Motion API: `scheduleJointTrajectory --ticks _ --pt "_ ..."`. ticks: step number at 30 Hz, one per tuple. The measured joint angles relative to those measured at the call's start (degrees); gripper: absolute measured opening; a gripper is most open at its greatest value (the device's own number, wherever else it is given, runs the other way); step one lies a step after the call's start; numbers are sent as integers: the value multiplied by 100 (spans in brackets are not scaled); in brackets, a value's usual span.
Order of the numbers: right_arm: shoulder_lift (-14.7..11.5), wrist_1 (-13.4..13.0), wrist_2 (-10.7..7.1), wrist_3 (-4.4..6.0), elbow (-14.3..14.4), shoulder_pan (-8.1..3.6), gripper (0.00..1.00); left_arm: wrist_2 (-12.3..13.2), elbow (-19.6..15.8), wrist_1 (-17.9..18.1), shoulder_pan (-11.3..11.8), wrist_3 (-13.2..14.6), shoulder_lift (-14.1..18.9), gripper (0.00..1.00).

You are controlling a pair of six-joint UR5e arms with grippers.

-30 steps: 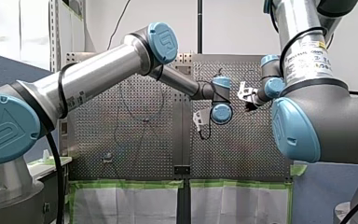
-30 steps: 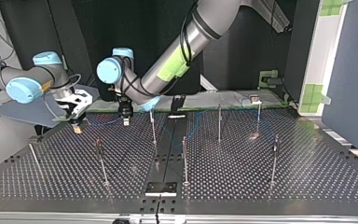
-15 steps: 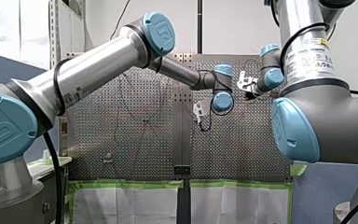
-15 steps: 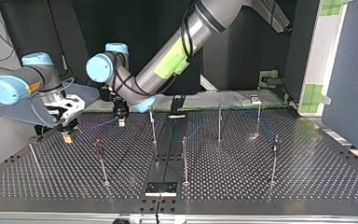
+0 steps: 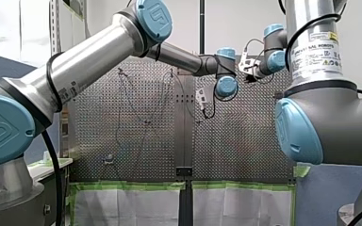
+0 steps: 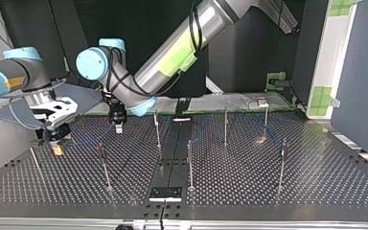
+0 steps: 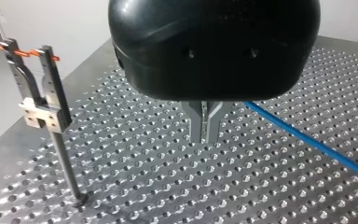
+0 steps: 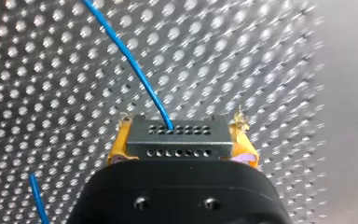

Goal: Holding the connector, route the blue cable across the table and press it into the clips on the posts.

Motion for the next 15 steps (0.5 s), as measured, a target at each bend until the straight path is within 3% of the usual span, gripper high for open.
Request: scheduleJointTrajectory --ticks 15 --pt "-162 102 -139 39 -17 65 0 -327 0 -40 32 24 261 0"
